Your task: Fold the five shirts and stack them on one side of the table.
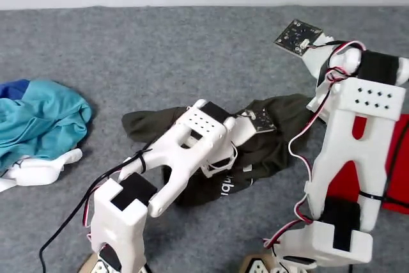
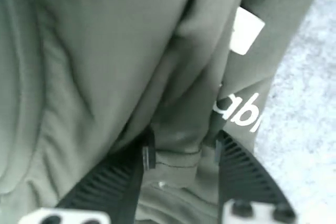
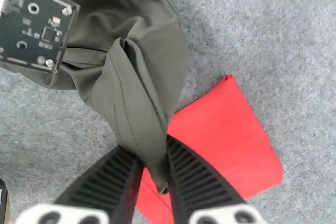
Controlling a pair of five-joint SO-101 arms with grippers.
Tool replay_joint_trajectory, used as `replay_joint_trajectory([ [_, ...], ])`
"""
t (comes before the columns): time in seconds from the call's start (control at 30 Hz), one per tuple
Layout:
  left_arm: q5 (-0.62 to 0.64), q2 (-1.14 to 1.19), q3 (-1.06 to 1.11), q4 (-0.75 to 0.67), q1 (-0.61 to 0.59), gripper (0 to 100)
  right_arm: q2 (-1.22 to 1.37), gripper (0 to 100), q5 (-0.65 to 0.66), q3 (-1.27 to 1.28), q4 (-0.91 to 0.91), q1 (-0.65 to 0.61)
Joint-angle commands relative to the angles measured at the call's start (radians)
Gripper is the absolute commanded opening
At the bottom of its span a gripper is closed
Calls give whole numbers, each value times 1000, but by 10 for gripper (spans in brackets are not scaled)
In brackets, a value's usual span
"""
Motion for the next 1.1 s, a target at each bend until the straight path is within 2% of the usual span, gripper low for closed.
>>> replay_joint_trajectory([
  [0.0,8,-9,-64,20,-21,195,-13,9,-9,-6,33,13],
  [0.27,2,3,-62,12,-72,195,-13,9,-9,-6,33,13],
  [0.5,2,5,-59,-9,-69,193,-13,9,-9,-6,33,8],
  [0.9,-28,83,-64,-11,-74,13,-15,9,-11,-6,33,13],
  [1.07,-29,-8,-65,51,-77,14,-19,9,-11,-6,35,24],
])
